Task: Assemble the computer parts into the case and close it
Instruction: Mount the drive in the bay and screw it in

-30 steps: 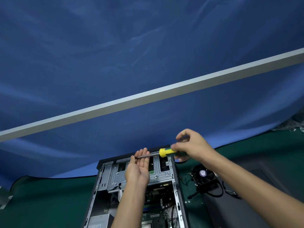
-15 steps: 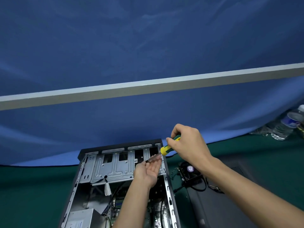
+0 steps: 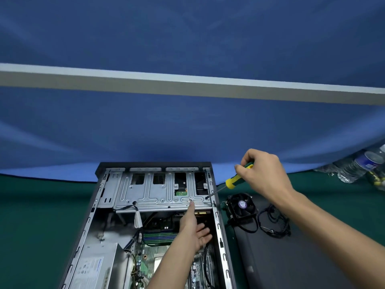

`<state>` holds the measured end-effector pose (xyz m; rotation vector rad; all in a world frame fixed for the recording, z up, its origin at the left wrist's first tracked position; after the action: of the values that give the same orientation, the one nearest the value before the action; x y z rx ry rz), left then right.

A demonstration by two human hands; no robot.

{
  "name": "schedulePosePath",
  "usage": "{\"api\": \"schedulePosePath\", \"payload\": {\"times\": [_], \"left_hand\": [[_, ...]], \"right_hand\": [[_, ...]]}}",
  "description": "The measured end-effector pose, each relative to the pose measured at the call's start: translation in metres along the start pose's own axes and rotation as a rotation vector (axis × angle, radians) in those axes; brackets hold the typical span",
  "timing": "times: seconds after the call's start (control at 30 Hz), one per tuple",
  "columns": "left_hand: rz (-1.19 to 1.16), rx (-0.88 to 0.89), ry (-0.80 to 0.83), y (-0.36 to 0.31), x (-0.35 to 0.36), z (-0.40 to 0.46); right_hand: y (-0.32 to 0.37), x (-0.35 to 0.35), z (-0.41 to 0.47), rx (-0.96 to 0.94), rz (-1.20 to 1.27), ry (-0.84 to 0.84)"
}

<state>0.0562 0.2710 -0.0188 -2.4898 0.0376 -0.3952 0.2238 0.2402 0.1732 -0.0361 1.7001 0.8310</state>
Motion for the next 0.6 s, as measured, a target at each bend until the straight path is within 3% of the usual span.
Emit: {"api": "schedulePosePath", "payload": {"times": [0.2,0.6], "left_hand": [[-0.23,0.083,-0.113,0.001,-0.001,0.02],[-0.372,0.168,-0.12,0.001,-0.008,0.027]], "right_hand": [[0.006,0.007,-0.003,0.007,-0.069,-0.005],[0.025,0.014,-0.004,-0.028,-0.166,-0.018]]}}
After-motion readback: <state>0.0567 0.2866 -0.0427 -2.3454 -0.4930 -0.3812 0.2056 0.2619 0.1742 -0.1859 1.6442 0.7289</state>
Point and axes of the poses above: each hand's wrist, its own z-axis towards the middle knuckle, its own x-axis out of the palm, y = z × x, the point moved 6 cm from there along z, towards the middle knuckle, and after that the axes turned 15 degrees about x, right-handed, at the moved point
